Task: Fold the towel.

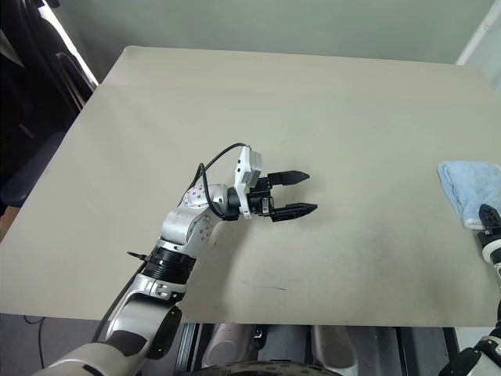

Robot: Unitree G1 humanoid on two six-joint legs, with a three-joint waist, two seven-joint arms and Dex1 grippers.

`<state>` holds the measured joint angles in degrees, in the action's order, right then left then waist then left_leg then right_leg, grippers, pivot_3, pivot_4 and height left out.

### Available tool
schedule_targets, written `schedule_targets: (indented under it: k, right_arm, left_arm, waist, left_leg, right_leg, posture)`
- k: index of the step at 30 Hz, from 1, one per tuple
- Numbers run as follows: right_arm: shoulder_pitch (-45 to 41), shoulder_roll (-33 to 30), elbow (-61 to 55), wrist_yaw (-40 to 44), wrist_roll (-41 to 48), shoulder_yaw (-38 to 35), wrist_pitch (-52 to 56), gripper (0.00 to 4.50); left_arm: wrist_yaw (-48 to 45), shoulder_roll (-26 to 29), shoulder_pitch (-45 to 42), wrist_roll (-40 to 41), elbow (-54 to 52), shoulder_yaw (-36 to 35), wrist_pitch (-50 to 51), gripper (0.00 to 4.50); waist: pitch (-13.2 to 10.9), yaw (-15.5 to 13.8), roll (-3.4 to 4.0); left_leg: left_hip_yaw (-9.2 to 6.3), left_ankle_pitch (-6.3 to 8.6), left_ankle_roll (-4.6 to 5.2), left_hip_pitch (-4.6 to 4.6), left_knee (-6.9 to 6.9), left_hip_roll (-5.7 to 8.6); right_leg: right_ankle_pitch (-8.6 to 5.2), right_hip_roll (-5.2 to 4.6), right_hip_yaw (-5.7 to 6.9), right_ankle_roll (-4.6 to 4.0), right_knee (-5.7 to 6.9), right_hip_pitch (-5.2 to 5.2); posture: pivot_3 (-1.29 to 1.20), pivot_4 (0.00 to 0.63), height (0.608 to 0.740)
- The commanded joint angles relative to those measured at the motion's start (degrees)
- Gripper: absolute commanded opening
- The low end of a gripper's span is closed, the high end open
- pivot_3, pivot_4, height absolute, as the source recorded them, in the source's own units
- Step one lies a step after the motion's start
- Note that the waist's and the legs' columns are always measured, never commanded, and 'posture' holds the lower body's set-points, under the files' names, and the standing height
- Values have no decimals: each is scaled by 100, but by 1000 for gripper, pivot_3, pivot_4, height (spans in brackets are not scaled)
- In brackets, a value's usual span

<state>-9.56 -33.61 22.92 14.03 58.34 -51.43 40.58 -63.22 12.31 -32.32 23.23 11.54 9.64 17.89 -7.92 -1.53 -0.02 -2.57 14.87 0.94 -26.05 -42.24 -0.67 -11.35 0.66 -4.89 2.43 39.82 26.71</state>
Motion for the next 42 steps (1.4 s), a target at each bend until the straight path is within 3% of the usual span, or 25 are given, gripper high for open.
schedule_targets:
  k: [1, 6, 15, 22, 25, 28, 36, 42]
  right_arm:
    - [0, -84, -200, -52, 62, -139, 0, 2767]
    - [99, -142, -289, -107, 104, -226, 96, 4451]
    - [1072, -322, -1232, 85, 200, -456, 349, 4451]
    - [1237, -805, -2543, -4, 262, -426, 495, 4451]
    - [1488, -1195, -3408, 489, 40, -77, 500, 4451]
    - [1644, -1363, -4097, 930, -745, 299, -289, 4451]
    - [1505, -1690, -5000, 2109, -946, 1292, -516, 4451]
    - [1288, -2050, -5186, 3047, -1004, 2096, -534, 4451]
  left_arm:
    - [-2, -54, -102, 35, -54, -41, -90, 4500]
    - [-5, 10, -125, -198, 120, 55, -248, 4500]
    - [-42, 29, -91, -175, 67, -11, -215, 4500]
    - [25, 7, -56, -168, 59, -72, -319, 4500]
    - [40, 24, -16, -130, -27, -104, -285, 4500]
    - [2, 68, 26, -95, -59, -146, -307, 4500]
    - [-228, 367, 78, 49, -189, -429, -605, 4500]
    - [-547, 1035, 350, 280, -691, -659, -403, 4500]
  waist:
    - [0, 1, 0]
    - [0, -3, 0]
    - [1, -24, 3]
    - [4, 84, 20]
    - [5, 89, 22]
    - [5, 90, 21]
    - [5, 94, 22]
    - [5, 98, 22]
  left_leg:
    - [1, 0, 0, 1, 0, 0]
    - [-1, -4, 6, 1, -9, 0]
    - [-3, 6, 4, -8, -12, 1]
    - [19, 15, 5, 2, -15, 1]
    - [13, 12, 8, 3, -14, 0]
    - [10, 12, 7, 2, -14, -1]
    - [14, 12, 7, -7, -18, 0]
    - [16, 13, 5, -11, -18, 0]
  right_leg:
    - [0, 0, 0, 0, 0, 0]
    - [1, 0, -1, -2, 0, -5]
    - [-12, -1, 0, -5, 0, -6]
    - [-13, -5, -7, 4, 0, -4]
    - [-11, -1, -5, 1, 1, -5]
    - [-12, 2, -2, -2, 2, -4]
    - [-17, 1, -2, 2, -1, 0]
    - [-21, 2, 0, -2, -1, 3]
  posture:
    - [0, 150, 697]
    - [0, 150, 697]
    - [0, 150, 697]
    - [0, 150, 697]
    - [0, 150, 697]
    - [0, 150, 697]
    - [0, 150, 697]
    - [0, 150, 697]
